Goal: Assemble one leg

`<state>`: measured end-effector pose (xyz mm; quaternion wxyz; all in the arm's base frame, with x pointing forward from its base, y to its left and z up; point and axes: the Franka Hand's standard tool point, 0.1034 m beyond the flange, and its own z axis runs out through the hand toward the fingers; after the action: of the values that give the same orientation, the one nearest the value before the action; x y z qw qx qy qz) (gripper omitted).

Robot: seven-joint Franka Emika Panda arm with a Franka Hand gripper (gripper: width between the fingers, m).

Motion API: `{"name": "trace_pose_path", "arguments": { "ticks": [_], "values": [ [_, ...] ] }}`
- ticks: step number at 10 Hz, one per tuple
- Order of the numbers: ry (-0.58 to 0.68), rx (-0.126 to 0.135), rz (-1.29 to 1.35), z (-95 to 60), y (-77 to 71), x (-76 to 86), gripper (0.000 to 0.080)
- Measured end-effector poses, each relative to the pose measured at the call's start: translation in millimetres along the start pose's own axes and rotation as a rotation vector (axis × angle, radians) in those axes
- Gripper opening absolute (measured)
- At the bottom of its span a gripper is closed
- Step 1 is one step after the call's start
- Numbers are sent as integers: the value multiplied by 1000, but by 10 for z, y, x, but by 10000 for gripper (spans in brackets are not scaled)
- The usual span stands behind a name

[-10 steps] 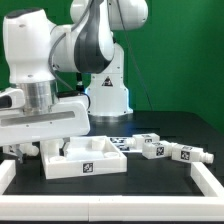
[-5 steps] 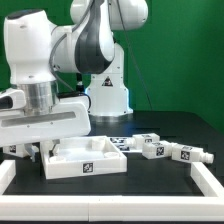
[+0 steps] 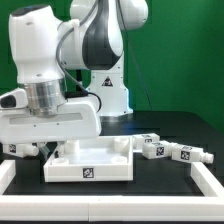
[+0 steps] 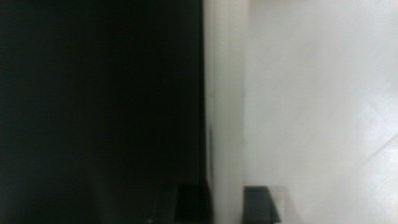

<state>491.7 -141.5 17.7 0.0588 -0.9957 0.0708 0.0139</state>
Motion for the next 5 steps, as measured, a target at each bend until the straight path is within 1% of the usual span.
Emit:
{"name": "trace_pose_path", "arguments": {
  "ticks": [1, 2, 3, 4, 5],
  "values": [
    [-8, 5, 6, -15, -53, 55, 54],
    [-24, 13, -17, -78, -223, 195, 54],
    [-32, 10, -67, -151, -430, 352, 54],
    [-39, 12, -51, -174, -608, 425, 54],
    [-40, 18, -76, -149, -617, 407, 54]
  ]
}}
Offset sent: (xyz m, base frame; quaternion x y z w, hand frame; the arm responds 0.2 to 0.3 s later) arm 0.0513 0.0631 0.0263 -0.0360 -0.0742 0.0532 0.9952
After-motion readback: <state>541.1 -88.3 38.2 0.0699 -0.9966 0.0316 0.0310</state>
